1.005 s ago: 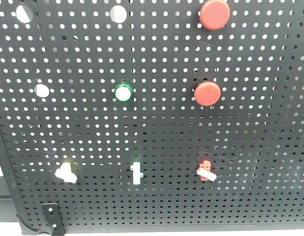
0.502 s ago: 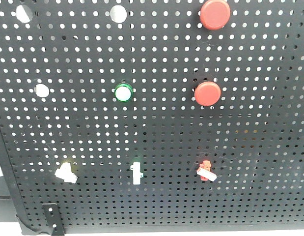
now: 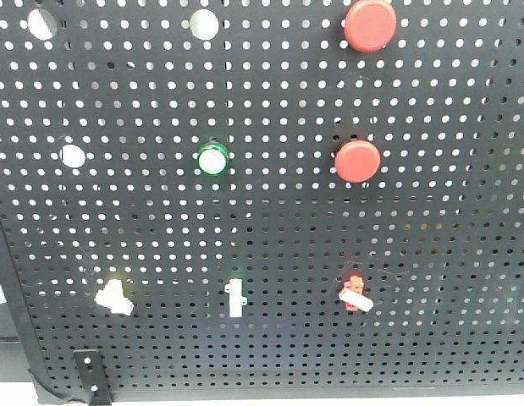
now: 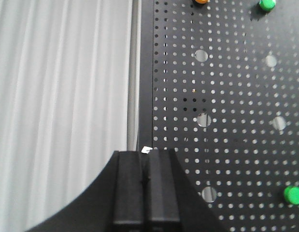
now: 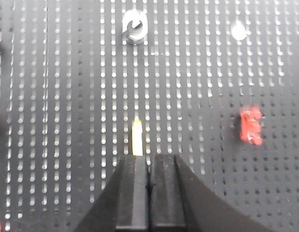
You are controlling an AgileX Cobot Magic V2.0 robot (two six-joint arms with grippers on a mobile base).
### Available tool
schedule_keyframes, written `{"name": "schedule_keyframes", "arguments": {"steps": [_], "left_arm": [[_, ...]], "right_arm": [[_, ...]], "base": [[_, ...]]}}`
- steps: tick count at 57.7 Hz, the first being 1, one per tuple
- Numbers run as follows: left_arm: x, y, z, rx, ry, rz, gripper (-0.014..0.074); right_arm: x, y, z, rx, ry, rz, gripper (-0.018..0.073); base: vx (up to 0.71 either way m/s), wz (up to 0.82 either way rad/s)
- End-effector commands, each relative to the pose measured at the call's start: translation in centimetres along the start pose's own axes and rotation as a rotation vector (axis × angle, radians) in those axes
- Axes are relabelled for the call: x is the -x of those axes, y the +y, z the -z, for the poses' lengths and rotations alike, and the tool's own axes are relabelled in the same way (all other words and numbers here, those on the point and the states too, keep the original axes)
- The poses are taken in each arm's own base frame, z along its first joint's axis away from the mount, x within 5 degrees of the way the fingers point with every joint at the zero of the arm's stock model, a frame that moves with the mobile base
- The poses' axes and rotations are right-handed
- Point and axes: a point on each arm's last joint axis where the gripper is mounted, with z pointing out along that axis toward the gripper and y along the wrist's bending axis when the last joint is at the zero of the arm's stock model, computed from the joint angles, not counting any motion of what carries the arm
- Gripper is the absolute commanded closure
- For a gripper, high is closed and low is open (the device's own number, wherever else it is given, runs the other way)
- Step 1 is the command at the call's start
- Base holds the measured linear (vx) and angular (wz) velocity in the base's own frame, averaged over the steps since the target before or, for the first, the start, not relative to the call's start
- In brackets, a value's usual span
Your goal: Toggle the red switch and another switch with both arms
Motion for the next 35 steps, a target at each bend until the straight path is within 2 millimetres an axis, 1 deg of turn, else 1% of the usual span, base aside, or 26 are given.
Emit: {"name": "schedule_keyframes", "arguments": {"steps": [1, 6, 14, 24, 35], "left_arm": [[0.9, -0.1, -2.8, -0.002, 0.069, -0.031, 0.0594], [-0.4, -0.1, -4.6, -0.002, 0.148, -0.031, 0.0594], [-2.7, -0.1, -6.4, -0.005, 0.268, -0.032, 0.0594], [-4.4, -0.1, -7.7, -0.004, 0.337, -0.033, 0.0594], [-5.8, -0.2, -8.5, -0.010, 0.393, -0.031, 0.0594]], "right_arm": [[0.3, 0.0, -1.8, -0.003, 0.035, 0.016, 0.0566], [-0.6, 0.0, -3.0, -0.003, 0.090, 0.015, 0.0566], [-0.9, 0.0, -4.2, -0.003, 0.081, 0.015, 0.0566], [-0.8, 0.0, -5.0, -0.004, 0.033, 0.009, 0.0566], [-1.1, 0.0, -5.1, -0.004, 0.060, 0.001, 0.0566]], "base": [[0.00, 0.00], [0.00, 0.00], [0.00, 0.00], [0.00, 0.00], [0.00, 0.00]]}}
